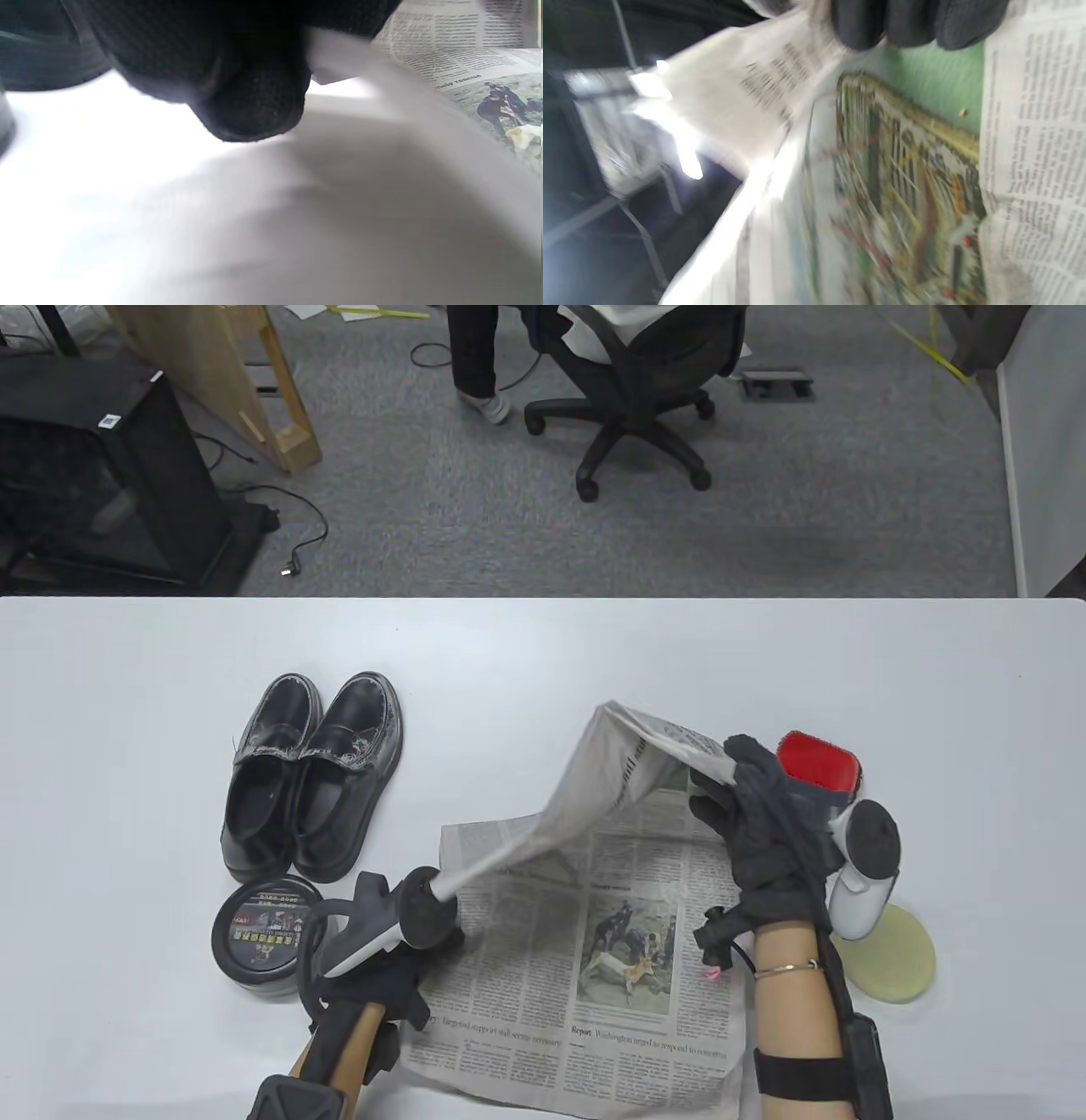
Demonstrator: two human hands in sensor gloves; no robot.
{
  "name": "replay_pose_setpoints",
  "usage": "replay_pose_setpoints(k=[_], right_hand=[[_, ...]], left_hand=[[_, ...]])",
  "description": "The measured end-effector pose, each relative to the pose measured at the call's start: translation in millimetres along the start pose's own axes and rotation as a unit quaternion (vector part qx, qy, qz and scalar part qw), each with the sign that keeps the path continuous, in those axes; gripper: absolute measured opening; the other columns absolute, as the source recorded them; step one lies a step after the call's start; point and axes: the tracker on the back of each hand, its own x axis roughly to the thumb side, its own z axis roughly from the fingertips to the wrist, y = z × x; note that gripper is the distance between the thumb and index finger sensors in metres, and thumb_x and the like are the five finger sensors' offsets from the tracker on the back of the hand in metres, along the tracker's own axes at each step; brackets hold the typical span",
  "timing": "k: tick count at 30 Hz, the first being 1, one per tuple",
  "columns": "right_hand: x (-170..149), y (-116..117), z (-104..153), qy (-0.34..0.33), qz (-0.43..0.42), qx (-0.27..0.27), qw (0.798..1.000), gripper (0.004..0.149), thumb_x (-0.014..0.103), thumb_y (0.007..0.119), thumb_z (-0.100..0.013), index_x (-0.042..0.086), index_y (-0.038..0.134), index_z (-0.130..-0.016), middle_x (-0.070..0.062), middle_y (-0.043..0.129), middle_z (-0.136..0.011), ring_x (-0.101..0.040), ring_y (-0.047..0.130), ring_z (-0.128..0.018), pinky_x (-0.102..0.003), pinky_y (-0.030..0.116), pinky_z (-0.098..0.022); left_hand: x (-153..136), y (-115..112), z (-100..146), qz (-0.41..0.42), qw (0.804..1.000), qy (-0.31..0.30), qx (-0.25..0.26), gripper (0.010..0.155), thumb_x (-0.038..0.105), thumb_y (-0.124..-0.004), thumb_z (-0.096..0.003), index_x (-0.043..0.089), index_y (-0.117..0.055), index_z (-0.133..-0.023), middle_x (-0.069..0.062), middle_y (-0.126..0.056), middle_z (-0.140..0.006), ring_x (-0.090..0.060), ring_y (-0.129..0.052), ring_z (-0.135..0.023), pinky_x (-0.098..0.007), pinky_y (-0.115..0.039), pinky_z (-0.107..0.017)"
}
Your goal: Dip and apply leather care cream with polishing sponge on shoes
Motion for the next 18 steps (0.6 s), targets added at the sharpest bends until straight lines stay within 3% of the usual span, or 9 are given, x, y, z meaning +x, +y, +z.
replay_pose_setpoints(k=[4,6,8,11,12,13,15,18], right_hand=[[-22,31,-24,0.053,0.13,0.009,0.99,0.08,0.051,0.046,-0.067,0.007,0.004,-0.119,-0.024,0.025,-0.123,-0.053,0.042,-0.109,-0.064,0.053,-0.075],[-30,46,-30,0.079,0.227,0.004,0.971,0.081,0.051,0.048,-0.066,0.014,-0.006,-0.114,-0.036,0.022,-0.119,-0.06,0.045,-0.105,-0.063,0.055,-0.074],[-30,58,-30,0.058,0.319,0.023,0.946,0.08,0.052,0.049,-0.065,0.017,-0.005,-0.113,-0.038,0.025,-0.118,-0.061,0.047,-0.104,-0.062,0.058,-0.073],[-21,74,-20,0.027,0.441,0.07,0.894,0.074,0.051,0.052,-0.064,0.014,0.021,-0.12,-0.035,0.034,-0.118,-0.061,0.049,-0.103,-0.065,0.058,-0.07],[-18,80,-12,0.018,0.49,0.111,0.864,0.073,0.052,0.052,-0.063,0.012,0.028,-0.12,-0.034,0.038,-0.118,-0.061,0.05,-0.102,-0.066,0.058,-0.069],[-17,83,-6,0.018,0.521,0.136,0.843,0.073,0.053,0.052,-0.063,0.012,0.031,-0.12,-0.034,0.04,-0.118,-0.062,0.052,-0.101,-0.066,0.059,-0.068],[-18,91,17,0.017,0.593,0.205,0.778,0.075,0.054,0.053,-0.062,0.012,0.034,-0.12,-0.035,0.039,-0.119,-0.064,0.049,-0.101,-0.068,0.057,-0.068],[-32,96,45,0.025,0.628,0.288,0.723,0.078,0.057,0.054,-0.061,0.013,0.033,-0.121,-0.036,0.036,-0.12,-0.067,0.045,-0.101,-0.071,0.056,-0.067]], left_hand=[[1,-9,-3,-0.004,1.0,0.013,-0.022,0.041,0.036,-0.073,-0.0624,0.005,-0.083,-0.088,-0.002,-0.104,-0.054,-0.006,-0.1,-0.028,-0.022,-0.09,-0.018],[1,-11,-5,0.004,0.999,0.021,-0.026,0.042,0.034,-0.073,-0.0627,0.003,-0.083,-0.088,0.0,-0.104,-0.049,-0.002,-0.1,-0.024,-0.018,-0.09,-0.014],[-1,-13,-9,0.014,0.999,0.027,-0.028,0.041,0.033,-0.073,-0.0628,0.001,-0.082,-0.089,0.0,-0.104,-0.048,-0.001,-0.1,-0.022,-0.017,-0.09,-0.012],[-3,-19,-15,0.016,0.998,0.032,-0.048,0.042,0.033,-0.073,-0.0629,0.001,-0.081,-0.089,0.0,-0.104,-0.049,-0.001,-0.1,-0.023,-0.016,-0.091,-0.013],[-4,-20,-16,0.013,0.998,0.036,-0.057,0.042,0.033,-0.073,-0.063,0.001,-0.081,-0.089,0.0,-0.104,-0.049,-0.001,-0.1,-0.023,-0.016,-0.091,-0.013],[-4,-21,-16,0.013,0.998,0.037,-0.056,0.042,0.033,-0.073,-0.0631,0.001,-0.081,-0.089,0.0,-0.104,-0.049,-0.001,-0.1,-0.023,-0.016,-0.091,-0.012],[-3,-20,-16,0.006,0.998,0.04,-0.054,0.042,0.032,-0.073,-0.0632,0.0,-0.081,-0.089,0.0,-0.105,-0.049,-0.001,-0.101,-0.023,-0.016,-0.091,-0.012],[-2,-21,-16,-0.007,0.997,0.047,-0.054,0.042,0.033,-0.073,-0.0632,0.001,-0.081,-0.089,-0.001,-0.105,-0.051,-0.002,-0.102,-0.023,-0.016,-0.091,-0.012]])
